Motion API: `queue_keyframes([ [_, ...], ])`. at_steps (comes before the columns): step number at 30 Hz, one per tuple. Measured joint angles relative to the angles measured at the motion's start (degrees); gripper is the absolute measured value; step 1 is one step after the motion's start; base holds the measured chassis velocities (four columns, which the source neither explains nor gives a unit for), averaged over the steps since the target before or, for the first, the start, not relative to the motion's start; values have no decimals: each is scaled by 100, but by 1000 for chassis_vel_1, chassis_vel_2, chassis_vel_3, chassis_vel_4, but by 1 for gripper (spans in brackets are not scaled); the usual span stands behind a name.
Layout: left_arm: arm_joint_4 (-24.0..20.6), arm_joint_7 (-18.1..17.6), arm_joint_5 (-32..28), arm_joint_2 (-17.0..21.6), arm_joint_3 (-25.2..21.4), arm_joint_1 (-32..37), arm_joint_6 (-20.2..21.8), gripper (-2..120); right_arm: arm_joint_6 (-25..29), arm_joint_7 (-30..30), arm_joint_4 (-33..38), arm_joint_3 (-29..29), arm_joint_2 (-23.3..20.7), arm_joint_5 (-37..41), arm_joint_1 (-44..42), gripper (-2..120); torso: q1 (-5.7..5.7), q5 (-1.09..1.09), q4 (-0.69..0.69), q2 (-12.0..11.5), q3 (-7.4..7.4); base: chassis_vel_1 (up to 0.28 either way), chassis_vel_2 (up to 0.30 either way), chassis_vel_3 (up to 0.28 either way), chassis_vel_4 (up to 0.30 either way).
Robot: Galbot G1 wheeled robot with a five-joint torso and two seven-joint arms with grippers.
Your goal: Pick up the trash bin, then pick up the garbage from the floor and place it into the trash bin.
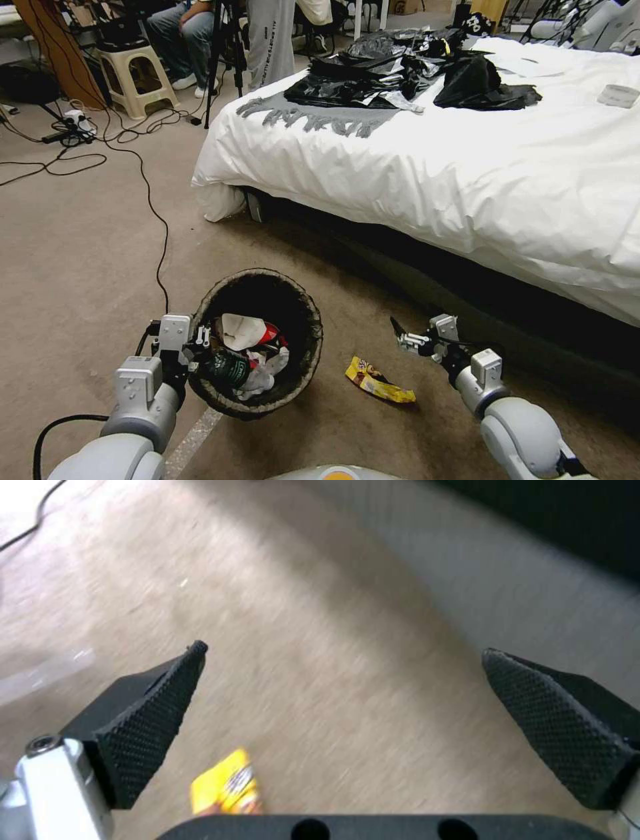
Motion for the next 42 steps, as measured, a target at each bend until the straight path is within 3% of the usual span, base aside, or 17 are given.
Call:
queue_keyframes([
  [14,0,-6,-79,71,28,-13,25,5,-1072,-452,-805,-534,-258,452,417,100,0,-2,0,0,0,0,0,0,0],
  [19,0,-6,-91,85,27,-15,26,5,-1153,-539,-1078,-705,-262,352,531,100,0,-1,0,0,0,0,0,0,0],
  [42,0,-7,-206,165,5,-107,47,5,-1097,-673,-2325,-1503,464,-321,1273,100,-1,-1,1,0,0,0,0,0,0],
])
